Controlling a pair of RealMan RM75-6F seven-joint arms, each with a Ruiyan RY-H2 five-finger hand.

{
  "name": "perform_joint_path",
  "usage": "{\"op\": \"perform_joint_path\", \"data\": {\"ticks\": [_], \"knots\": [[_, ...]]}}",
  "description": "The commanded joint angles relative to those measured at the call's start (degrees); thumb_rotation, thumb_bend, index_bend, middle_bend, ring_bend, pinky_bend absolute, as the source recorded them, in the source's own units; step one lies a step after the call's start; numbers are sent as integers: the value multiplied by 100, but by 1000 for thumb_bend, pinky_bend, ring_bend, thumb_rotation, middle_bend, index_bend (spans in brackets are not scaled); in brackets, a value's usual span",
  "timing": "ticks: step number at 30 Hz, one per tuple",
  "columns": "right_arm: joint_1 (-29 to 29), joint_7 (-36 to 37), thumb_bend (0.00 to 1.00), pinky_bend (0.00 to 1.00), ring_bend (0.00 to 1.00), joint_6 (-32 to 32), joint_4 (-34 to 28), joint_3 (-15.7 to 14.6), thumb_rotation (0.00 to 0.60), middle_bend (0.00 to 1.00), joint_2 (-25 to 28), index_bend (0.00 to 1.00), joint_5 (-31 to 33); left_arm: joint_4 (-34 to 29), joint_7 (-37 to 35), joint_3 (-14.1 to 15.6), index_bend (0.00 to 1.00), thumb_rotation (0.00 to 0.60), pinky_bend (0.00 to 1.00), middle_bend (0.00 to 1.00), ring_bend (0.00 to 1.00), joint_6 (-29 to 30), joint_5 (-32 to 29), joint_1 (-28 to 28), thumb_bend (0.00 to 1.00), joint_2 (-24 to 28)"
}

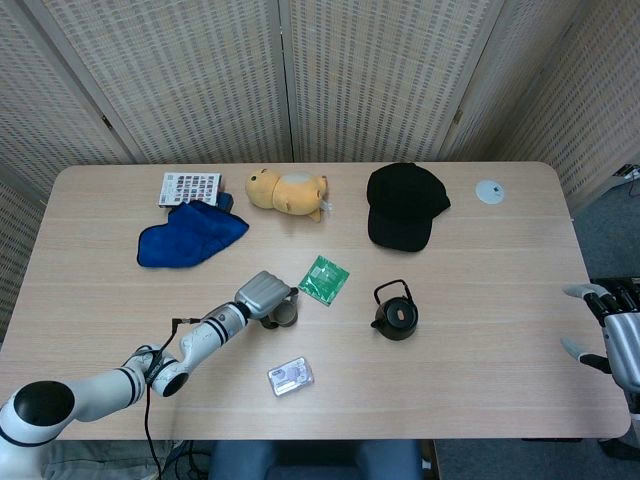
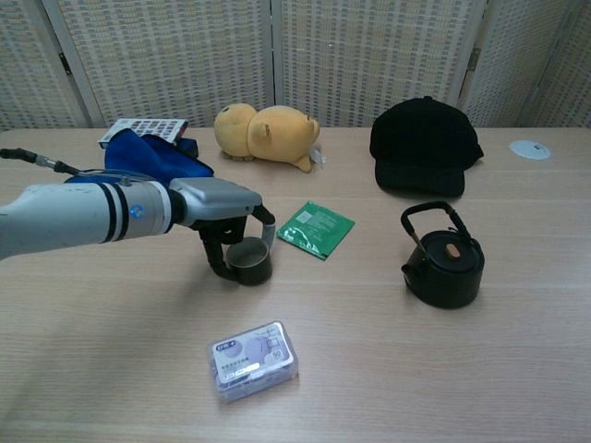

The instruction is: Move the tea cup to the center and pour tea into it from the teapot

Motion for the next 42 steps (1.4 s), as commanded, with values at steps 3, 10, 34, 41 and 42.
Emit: {"op": "perform_joint_path", "data": {"ticks": [3,10,34,41,42], "knots": [[-14,11,59,195,196,15,-13,0,600,332,15,319,1,129,57,-36,472,600,905,950,959,-64,-111,-78,226,-117],[-53,31,60,195,196,69,-16,2,600,332,33,319,11,244,121,-117,468,600,905,950,959,-146,-256,-218,226,-230],[-127,87,61,195,197,176,-87,7,600,332,84,319,-27,-913,1221,-242,140,600,904,899,910,204,-1296,-98,221,382],[-74,81,61,195,198,83,-76,11,600,332,73,319,-28,-2017,1506,-233,117,600,876,772,786,1110,-1543,398,222,1128],[-64,88,61,195,198,69,-77,18,600,332,80,319,-20,-2185,1537,-223,119,600,868,752,761,1304,-1566,516,221,1269]]}}
